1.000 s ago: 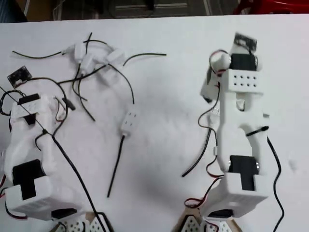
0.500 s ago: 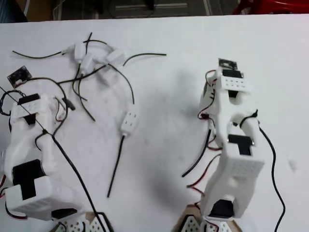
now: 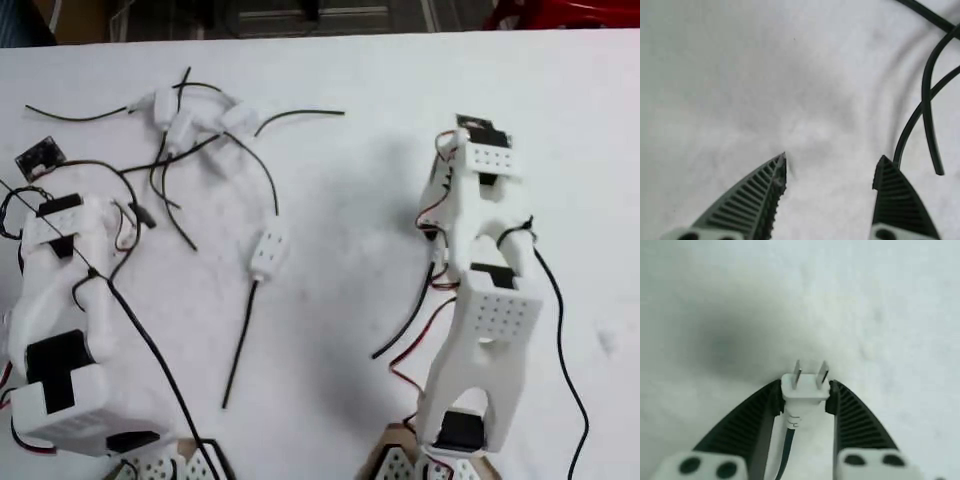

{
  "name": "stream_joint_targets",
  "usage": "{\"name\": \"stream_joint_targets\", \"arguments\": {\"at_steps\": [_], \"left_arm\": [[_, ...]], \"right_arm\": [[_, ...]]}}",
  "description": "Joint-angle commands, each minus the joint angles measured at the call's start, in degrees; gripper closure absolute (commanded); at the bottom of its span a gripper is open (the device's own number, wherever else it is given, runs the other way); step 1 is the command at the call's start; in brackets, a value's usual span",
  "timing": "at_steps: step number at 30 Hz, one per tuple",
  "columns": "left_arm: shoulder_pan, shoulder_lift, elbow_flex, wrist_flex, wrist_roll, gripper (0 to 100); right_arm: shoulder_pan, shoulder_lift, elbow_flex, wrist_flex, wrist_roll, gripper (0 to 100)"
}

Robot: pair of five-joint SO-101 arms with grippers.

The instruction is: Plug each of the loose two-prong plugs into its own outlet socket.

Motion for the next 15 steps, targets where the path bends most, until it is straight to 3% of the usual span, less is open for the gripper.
{"name": "stream_joint_targets", "arguments": {"at_steps": [1,7,12,15], "left_arm": [[0.66,-3.12,-0.53,-0.79,0.09,72],[0.57,-3.12,-0.62,-0.79,0.26,72],[-0.57,-3.3,-0.62,-0.79,0.7,72],[-2.77,-3.21,-0.62,-0.79,5.71,72]], "right_arm": [[0.84,-1.27,-3.69,2.95,0.26,93.6],[-2.33,-1.89,-9.85,10.86,-0.18,93.7],[-11.91,-5.49,-12.13,11.38,-1.67,93.7],[-19.82,-8.31,-12.31,11.21,-5.8,93.7]]}}
